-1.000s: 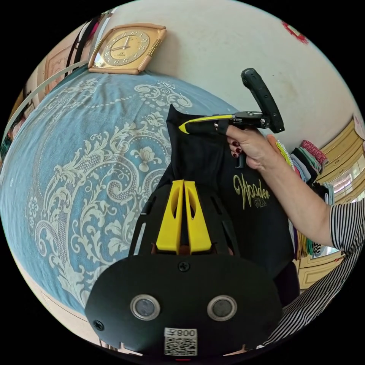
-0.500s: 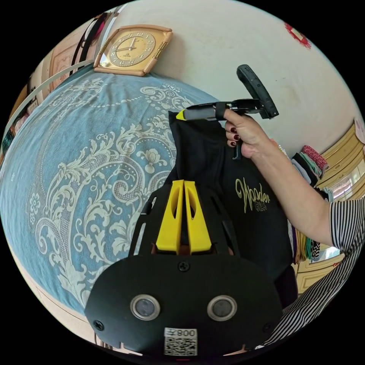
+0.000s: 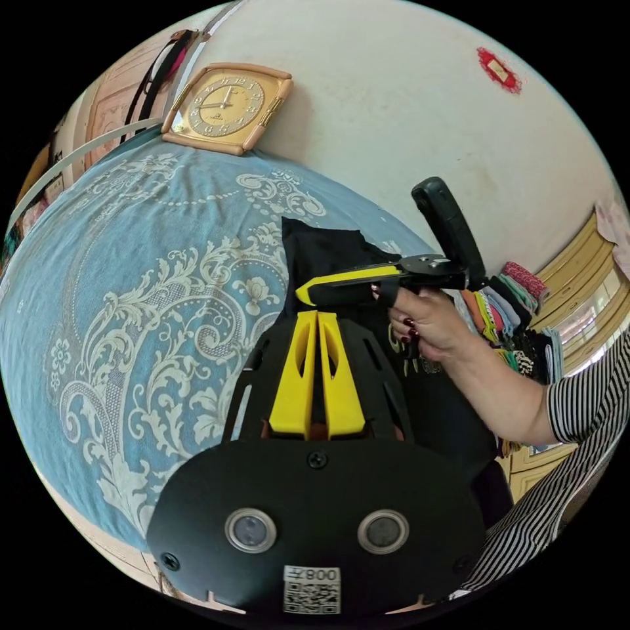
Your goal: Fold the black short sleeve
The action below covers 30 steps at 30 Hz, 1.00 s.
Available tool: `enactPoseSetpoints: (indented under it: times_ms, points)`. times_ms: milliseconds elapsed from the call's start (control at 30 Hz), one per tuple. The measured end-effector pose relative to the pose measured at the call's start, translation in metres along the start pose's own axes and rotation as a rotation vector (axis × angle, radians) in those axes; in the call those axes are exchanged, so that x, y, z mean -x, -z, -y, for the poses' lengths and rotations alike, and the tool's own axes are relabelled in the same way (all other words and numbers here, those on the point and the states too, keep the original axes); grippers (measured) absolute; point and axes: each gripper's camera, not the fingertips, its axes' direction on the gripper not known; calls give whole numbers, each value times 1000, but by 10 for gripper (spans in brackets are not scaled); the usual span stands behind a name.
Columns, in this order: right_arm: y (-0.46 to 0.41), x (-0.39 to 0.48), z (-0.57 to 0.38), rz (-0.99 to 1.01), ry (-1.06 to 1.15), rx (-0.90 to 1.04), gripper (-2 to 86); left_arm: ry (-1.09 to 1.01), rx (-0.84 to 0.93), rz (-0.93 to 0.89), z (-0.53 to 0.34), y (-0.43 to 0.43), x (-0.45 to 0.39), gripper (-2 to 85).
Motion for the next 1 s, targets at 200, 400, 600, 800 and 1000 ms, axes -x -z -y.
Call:
enactPoseSetpoints:
  times_ms: [200, 400, 600, 800, 1000]
  points:
    - [9, -7, -14, 51, -17, -11, 0, -28, 133, 134, 1, -19, -9, 1]
    - [36, -38, -18, -74, -121, -129, 1, -23, 129, 143, -3, -20, -11, 1]
    - [41, -63, -27, 7, -172, -120, 1, -13, 119, 132, -7, -20, -11, 1]
    - [29, -23, -51, 43, -24, -34, 1, -6, 41, 80, -12, -11, -12, 1]
    - [31, -18, -69, 48, -14, -35, 1, 4, 112, 108, -15, -20, -9, 1]
